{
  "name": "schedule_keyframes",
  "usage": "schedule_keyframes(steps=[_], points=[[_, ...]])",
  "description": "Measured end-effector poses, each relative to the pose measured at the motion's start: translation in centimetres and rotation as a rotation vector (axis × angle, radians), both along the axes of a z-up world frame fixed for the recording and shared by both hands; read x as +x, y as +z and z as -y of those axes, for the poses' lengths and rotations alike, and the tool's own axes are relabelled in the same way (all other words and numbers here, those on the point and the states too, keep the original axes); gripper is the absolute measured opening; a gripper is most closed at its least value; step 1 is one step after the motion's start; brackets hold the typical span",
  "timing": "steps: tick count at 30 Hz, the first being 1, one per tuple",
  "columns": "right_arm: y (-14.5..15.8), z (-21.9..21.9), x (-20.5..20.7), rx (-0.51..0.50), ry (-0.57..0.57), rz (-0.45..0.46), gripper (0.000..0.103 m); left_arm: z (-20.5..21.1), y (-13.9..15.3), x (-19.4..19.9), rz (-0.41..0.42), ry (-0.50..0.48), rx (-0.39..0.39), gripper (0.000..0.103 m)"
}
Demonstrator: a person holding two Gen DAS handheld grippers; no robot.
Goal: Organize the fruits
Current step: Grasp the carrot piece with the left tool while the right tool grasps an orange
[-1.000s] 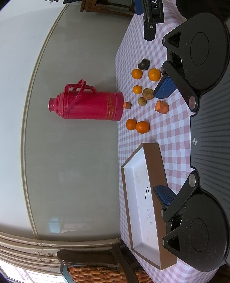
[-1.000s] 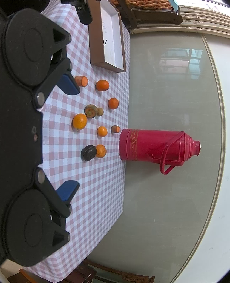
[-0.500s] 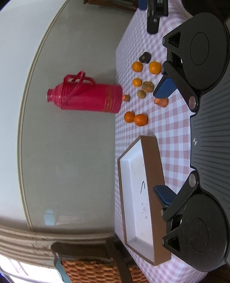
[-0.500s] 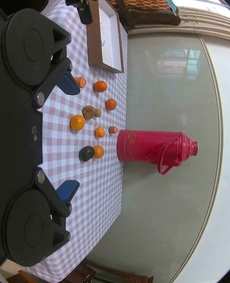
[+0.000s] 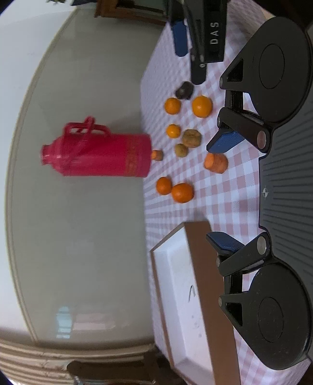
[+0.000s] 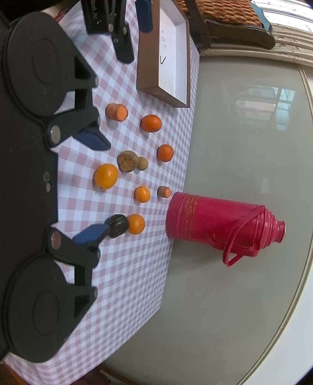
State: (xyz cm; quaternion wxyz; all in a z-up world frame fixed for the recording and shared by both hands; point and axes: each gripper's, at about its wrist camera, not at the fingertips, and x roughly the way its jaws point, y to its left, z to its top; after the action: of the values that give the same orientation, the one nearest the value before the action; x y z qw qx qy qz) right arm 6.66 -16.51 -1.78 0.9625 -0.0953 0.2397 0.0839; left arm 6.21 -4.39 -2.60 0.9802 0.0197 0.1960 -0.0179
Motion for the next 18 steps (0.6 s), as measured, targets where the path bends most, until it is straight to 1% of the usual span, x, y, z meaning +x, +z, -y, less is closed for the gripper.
schedule_keyframes(steps=[4, 9, 13, 18], points=[[-1.0, -0.1, 1.9, 0.008, 0.003, -0.027, 0.047, 1.2, -1.4, 2.2, -0.051, -0.025, 0.007, 0.064], [-2.5, -0.3, 3.8, 0.017, 0.004, -0.069, 0.046, 2.1, -2.5, 4.2, -0.087, -0.028, 0.007, 0.064], [-3.2, -0.4, 4.8, 0.03, 0.009, -0.091, 0.045, 2.3, -2.9, 5.2, -0.108, -0.029, -0.004, 0.057], [-3.5, -0.4, 6.1, 0.043, 0.006, -0.113, 0.04, 2.7, -3.1, 6.4, -0.103, -0.038, -0.015, 0.057]])
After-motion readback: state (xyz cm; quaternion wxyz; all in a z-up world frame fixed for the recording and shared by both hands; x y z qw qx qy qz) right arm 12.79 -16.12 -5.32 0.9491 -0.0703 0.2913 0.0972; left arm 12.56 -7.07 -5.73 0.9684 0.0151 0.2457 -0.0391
